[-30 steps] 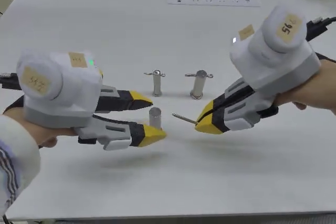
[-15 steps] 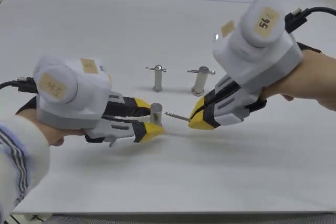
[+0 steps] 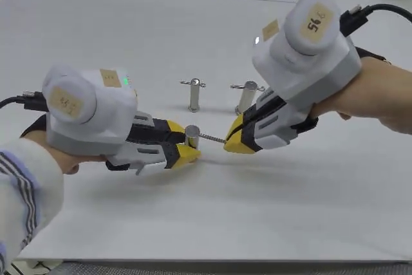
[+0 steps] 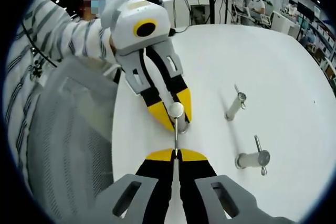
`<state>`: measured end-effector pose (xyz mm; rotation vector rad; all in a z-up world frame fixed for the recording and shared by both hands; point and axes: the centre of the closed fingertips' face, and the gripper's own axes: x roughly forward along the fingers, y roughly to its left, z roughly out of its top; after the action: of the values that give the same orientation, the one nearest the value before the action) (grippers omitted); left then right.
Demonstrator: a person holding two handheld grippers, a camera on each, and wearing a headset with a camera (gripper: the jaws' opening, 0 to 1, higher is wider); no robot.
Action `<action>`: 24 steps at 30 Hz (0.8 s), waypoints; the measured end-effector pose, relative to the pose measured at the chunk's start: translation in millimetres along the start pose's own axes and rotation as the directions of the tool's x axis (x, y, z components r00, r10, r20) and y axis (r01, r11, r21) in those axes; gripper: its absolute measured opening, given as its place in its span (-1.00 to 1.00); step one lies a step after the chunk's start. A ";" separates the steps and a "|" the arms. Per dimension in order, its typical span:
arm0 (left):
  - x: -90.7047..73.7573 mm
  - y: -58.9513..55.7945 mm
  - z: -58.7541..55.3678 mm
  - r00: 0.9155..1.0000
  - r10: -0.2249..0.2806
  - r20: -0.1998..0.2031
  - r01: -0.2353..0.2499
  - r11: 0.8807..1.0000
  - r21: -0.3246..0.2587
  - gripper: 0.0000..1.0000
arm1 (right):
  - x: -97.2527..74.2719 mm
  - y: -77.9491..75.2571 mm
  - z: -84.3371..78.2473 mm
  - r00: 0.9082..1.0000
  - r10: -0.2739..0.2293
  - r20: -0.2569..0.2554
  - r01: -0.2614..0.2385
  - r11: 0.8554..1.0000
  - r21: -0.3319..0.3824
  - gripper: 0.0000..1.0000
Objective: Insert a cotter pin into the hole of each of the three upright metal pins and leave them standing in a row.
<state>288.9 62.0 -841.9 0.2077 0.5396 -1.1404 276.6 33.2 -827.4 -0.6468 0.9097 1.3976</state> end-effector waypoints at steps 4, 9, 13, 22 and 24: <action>-0.2 0.3 -0.4 1.000 0.003 0.006 -0.003 1.000 -0.011 -0.76 | 0.0 -0.8 1.2 1.000 -0.010 -0.006 0.010 1.000 -0.013 -0.92; 0.6 -1.2 -0.2 1.000 0.004 0.011 -0.004 1.000 -0.010 -0.76 | -2.3 2.7 12.7 1.000 -0.016 0.027 0.016 1.000 -0.002 -0.92; 2.2 -1.7 0.4 1.000 0.003 0.013 -0.002 1.000 -0.015 -0.76 | 3.9 2.1 17.2 0.999 -0.015 0.037 0.015 1.000 0.009 -0.92; 5.2 -3.7 1.3 1.000 0.001 0.018 -0.001 1.000 -0.026 -0.75 | 8.6 1.5 25.1 0.998 -0.032 0.057 0.031 0.999 0.017 -0.91; 5.3 -3.9 1.3 1.000 0.004 0.019 -0.004 1.000 -0.021 -0.75 | 7.4 -0.7 25.9 0.997 -0.024 0.078 0.022 0.999 0.023 -0.90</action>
<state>287.4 55.6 -843.1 0.1791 0.5336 -1.1316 280.8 58.8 -820.1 -0.5802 0.8513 1.3811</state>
